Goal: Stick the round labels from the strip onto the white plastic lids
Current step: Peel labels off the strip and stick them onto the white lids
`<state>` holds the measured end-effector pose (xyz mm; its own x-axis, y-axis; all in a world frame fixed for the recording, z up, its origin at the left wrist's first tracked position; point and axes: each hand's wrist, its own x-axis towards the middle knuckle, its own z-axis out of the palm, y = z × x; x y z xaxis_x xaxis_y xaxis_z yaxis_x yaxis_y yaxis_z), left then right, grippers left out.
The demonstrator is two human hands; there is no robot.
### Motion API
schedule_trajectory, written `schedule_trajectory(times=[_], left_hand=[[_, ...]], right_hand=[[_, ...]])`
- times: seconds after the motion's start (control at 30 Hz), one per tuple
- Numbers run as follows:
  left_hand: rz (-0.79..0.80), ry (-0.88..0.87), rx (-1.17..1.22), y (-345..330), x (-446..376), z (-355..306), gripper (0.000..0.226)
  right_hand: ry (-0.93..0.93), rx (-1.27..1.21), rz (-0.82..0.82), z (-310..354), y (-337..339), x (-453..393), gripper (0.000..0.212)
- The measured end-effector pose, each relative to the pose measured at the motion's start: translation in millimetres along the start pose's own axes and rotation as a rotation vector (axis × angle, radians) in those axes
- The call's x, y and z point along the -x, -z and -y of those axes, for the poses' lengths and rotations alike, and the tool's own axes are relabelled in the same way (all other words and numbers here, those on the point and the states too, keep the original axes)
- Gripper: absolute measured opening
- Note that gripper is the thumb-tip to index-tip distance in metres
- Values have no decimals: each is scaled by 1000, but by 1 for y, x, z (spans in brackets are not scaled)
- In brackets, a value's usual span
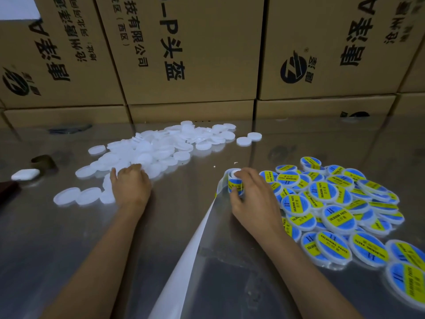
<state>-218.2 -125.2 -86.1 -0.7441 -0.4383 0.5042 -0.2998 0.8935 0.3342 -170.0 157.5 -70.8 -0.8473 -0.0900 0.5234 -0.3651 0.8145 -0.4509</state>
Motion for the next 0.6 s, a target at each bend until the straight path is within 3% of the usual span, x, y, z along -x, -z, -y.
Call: schedule_trajectory(times=[0.3, 0.4, 0.5, 0.6], left_hand=[[-185, 7, 255, 12, 12, -5, 26], [-128, -4, 462, 20, 24, -18, 23], [-28, -44, 641, 27, 42, -47, 18], [155, 107, 1076, 31, 60, -85, 7]], right_hand=[[-50, -143, 49, -7, -3, -2, 33], [-6, -162, -45, -6, -2, -3, 26], [9, -187, -174, 0, 0, -3, 6], [-83, -265, -91, 7, -5, -2, 19]])
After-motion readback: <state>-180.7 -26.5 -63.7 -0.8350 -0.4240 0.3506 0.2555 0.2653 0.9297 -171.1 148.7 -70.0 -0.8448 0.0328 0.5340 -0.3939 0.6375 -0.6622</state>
